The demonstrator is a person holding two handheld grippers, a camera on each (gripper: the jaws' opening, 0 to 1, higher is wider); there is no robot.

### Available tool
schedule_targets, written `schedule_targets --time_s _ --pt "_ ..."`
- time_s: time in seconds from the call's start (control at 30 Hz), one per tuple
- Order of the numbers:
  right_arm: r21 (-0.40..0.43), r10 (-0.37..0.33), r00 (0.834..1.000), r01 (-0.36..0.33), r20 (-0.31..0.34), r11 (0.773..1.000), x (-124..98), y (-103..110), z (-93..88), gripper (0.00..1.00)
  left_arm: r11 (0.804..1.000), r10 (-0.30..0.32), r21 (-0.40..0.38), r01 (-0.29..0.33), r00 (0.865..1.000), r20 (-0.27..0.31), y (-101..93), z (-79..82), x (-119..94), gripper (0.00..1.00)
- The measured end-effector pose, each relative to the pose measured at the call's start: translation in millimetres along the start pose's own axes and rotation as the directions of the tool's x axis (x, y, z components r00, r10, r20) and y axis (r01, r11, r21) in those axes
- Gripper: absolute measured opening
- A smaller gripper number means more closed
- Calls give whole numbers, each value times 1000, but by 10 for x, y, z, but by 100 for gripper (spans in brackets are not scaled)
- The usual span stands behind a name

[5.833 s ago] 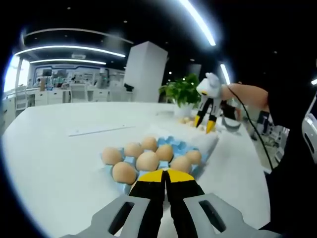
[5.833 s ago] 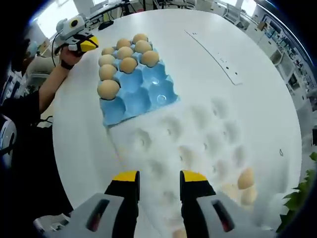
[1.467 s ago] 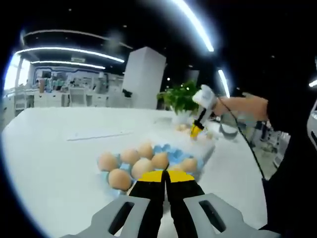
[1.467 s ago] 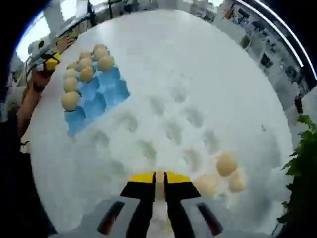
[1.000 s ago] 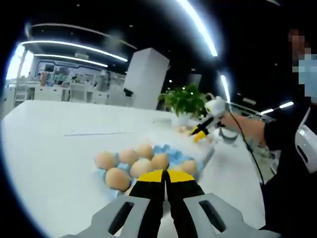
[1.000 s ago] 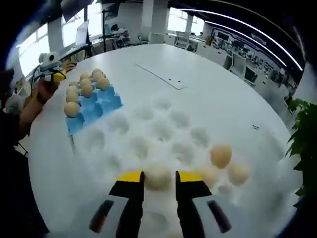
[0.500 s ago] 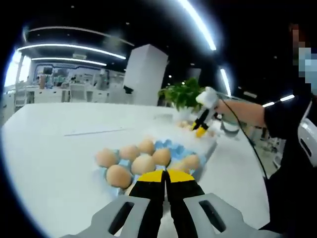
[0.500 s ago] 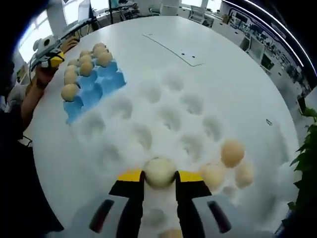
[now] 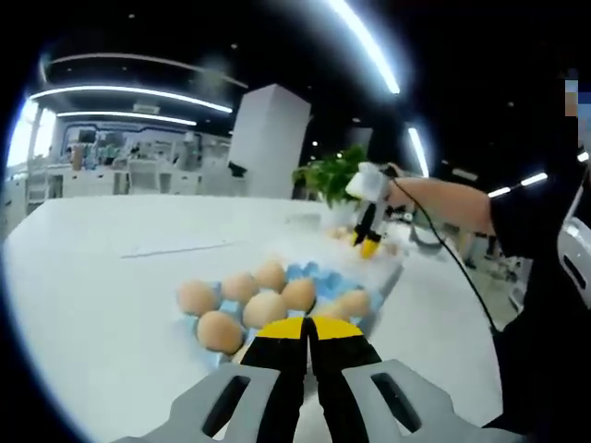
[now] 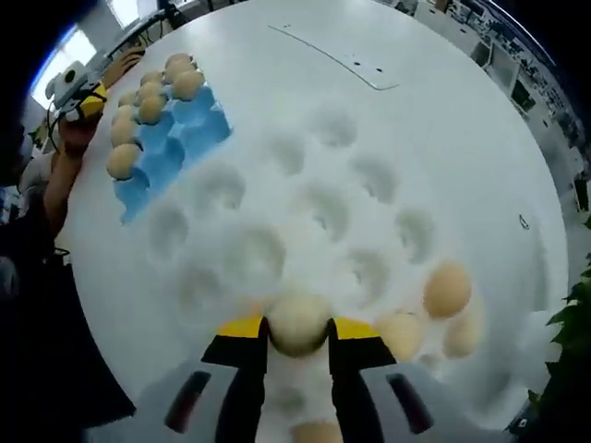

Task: Pick up the eggs on the table and place them into the egg tray on the table

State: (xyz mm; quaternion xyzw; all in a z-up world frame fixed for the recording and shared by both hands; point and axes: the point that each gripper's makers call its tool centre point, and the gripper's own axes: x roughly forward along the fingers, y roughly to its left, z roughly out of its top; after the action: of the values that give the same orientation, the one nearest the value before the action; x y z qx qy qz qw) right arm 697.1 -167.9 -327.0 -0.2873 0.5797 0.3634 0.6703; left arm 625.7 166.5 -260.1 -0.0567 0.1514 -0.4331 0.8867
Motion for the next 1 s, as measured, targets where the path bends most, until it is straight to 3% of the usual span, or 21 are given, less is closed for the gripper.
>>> schedule_targets --time_s 0.33,0.7,1.0 --pt "20 3 1000 -3 -20 1000 -12 29 -14 27 1000 -2 1 2 1000 -4 8 1 18 0" --pt "31 -26 994 23 102 999 -60 65 -28 25 1000 -3 -9 3 1000 -3 27 -8 19 0" --pt "54 -60 991 54 117 997 -116 75 -4 25 1000 1 -4 -1 1000 -3 28 -15 6 0"
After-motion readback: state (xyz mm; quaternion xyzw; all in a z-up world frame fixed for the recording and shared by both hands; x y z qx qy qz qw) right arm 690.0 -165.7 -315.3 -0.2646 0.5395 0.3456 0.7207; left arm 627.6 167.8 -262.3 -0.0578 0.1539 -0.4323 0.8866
